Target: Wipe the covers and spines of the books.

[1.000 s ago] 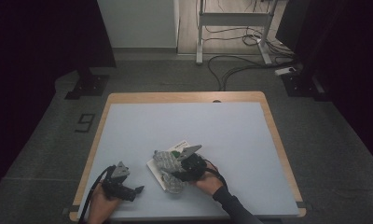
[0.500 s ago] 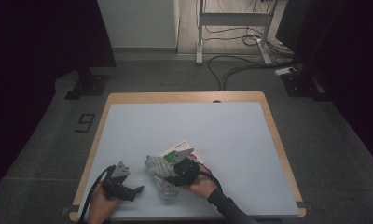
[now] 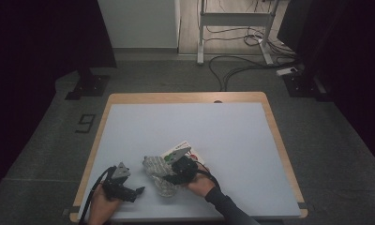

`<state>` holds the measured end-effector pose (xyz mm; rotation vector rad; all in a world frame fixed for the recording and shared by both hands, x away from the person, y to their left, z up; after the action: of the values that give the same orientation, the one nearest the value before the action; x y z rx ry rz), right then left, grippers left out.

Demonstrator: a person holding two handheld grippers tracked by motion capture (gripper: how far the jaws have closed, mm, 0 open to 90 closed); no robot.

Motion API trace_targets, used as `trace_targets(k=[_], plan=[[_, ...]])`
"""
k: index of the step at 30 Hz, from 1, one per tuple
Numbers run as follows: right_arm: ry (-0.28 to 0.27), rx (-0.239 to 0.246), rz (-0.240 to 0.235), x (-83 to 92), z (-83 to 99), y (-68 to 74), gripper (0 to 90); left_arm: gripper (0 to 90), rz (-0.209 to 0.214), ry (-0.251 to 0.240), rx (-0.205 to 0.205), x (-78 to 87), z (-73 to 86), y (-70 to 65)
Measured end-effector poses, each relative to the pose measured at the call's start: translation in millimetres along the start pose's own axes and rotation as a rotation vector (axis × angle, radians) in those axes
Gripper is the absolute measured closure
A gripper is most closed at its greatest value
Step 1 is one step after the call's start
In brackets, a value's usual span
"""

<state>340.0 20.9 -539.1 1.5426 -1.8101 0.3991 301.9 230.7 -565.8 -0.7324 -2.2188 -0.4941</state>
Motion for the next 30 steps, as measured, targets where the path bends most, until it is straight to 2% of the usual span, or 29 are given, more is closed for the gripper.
trace_targets(k=[19,30], plan=[[0.006,-0.003,0.023,-15.0,-20.3,-15.7,57.6,0.0,-0.001,-0.001,0.002,0.0,0.0,-0.1],[-0.003,-0.01,0.023,-11.7,-17.5,-21.5,57.9,0.0,-0.001,-0.001,0.001,0.0,0.0,-0.2]])
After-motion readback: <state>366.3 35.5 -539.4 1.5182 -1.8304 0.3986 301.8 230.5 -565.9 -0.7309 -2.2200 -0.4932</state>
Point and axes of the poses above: each handheld gripper's, and its own axes: x roughly backward along the jaws, z roughly out of its underside, y roughly to its left, the point moved 5 cm from there along -x, roughly forward along the jaws, and after that the axes turned 10 degrees about -z, right-handed, at the moved point
